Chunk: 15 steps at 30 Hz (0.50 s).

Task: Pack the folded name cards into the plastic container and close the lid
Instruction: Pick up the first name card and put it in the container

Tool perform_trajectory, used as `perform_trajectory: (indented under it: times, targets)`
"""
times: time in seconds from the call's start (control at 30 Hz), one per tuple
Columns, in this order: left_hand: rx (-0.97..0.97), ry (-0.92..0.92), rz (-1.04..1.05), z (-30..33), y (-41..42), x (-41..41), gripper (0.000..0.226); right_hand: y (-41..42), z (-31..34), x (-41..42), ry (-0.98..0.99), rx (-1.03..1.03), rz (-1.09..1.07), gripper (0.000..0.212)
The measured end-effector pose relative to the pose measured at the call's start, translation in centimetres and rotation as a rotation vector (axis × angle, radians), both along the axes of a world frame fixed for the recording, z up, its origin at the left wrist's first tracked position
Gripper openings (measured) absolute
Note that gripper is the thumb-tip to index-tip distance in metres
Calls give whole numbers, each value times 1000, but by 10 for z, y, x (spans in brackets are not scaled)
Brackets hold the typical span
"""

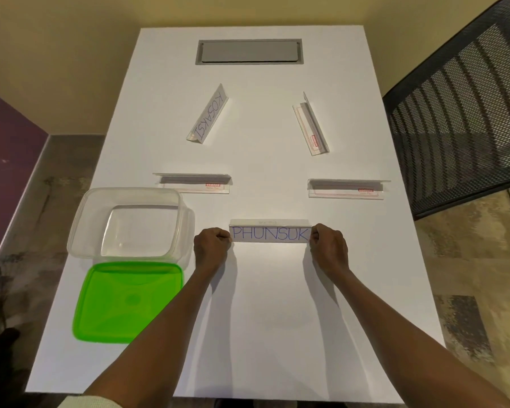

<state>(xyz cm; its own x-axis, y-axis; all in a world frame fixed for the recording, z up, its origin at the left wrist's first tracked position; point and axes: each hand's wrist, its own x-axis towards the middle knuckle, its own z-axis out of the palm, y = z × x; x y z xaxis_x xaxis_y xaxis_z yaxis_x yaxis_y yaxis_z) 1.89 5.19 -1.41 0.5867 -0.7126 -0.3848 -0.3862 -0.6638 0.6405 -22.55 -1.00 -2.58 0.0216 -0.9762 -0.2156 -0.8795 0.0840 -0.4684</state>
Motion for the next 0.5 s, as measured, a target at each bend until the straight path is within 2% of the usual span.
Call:
perform_trajectory:
  times: [0.17, 0.23, 0.3, 0.4, 0.5]
  targets:
    - [14, -114, 7, 5, -1, -3, 14, -3, -2, -3, -44, 31, -43, 21]
    - [-10, -149, 14, 8, -3, -4, 24, -5, 1, -5, -58, 10, -87, 30]
    - [-78, -193, -66, 10, -5, -3, 32, -8, 7, -7, -47, -71, -67, 32]
    - [-164, -227, -286, 11, -11, 1, 41, -15, 14, -11, -56, -218, 99, 37]
    - [-68, -158, -420, 9, -16, 8, 56, -26, 17, -13, 18, -180, 358, 46]
